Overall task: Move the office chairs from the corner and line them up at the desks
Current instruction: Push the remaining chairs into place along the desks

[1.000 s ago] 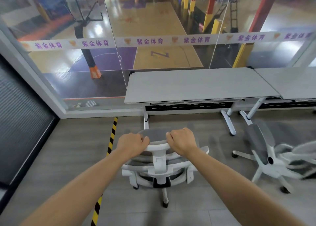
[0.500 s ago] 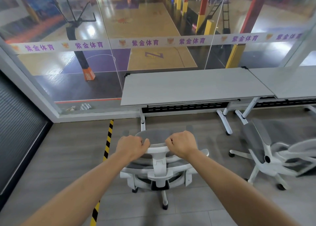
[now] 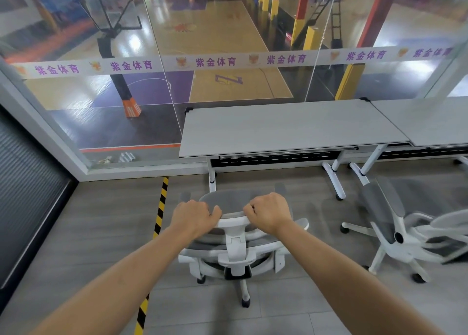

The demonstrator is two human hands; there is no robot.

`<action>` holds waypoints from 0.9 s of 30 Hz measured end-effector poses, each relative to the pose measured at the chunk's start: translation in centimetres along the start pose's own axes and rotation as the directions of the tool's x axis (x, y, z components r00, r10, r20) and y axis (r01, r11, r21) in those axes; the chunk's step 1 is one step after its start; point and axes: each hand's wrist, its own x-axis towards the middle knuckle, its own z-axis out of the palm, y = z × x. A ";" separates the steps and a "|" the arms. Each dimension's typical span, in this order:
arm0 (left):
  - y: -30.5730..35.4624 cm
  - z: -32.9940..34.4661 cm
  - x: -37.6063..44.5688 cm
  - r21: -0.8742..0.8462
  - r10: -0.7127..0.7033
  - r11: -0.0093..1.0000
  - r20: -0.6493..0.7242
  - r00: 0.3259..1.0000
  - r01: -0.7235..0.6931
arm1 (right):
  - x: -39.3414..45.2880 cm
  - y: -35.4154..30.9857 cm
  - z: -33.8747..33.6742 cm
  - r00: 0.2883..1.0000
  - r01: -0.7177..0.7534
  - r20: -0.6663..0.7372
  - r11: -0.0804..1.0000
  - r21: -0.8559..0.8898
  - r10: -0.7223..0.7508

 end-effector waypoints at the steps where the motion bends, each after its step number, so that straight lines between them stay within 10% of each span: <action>1: -0.1 0.0 0.0 -0.008 -0.013 1.000 0.007 1.000 0.013 | 0.0 -0.2 0.0 1.000 0.015 0.001 1.000 -0.006 -0.015; 27: -2.1 0.1 -0.5 -0.068 -0.097 0.993 -0.042 0.994 0.094 | 2.3 -1.5 0.3 0.981 0.193 -0.021 0.978 -0.076 -0.195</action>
